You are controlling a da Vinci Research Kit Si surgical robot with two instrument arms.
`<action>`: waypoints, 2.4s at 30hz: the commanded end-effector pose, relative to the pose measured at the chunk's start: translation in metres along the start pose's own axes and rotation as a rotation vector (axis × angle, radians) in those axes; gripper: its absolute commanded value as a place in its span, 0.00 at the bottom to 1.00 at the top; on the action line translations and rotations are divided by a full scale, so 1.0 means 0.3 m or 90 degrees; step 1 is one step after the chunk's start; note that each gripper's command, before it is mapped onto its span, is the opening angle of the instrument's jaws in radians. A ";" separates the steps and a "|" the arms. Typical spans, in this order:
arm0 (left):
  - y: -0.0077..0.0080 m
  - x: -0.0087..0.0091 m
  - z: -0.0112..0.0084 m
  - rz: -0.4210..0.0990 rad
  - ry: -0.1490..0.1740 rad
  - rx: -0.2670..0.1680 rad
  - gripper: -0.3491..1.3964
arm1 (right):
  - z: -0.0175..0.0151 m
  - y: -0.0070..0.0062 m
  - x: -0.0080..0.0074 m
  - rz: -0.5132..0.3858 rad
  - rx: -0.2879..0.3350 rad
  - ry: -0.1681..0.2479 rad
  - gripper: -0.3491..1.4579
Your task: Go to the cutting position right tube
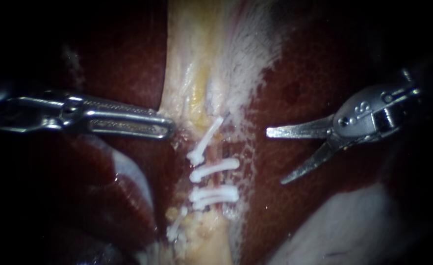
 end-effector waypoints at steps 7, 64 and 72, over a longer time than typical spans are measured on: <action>0.0002 -0.0011 -0.0016 -0.001 0.000 0.003 0.00 | 0.003 -0.0015 -0.0016 0.027 0.012 0.002 0.99; -0.0151 -0.0326 -0.0321 0.007 -0.048 -0.010 0.00 | 0.041 -0.0097 -0.0053 0.301 0.212 -0.038 0.29; -0.0152 -0.0324 -0.0316 0.007 -0.048 -0.011 0.00 | 0.048 -0.0102 -0.0041 0.299 0.225 -0.043 0.28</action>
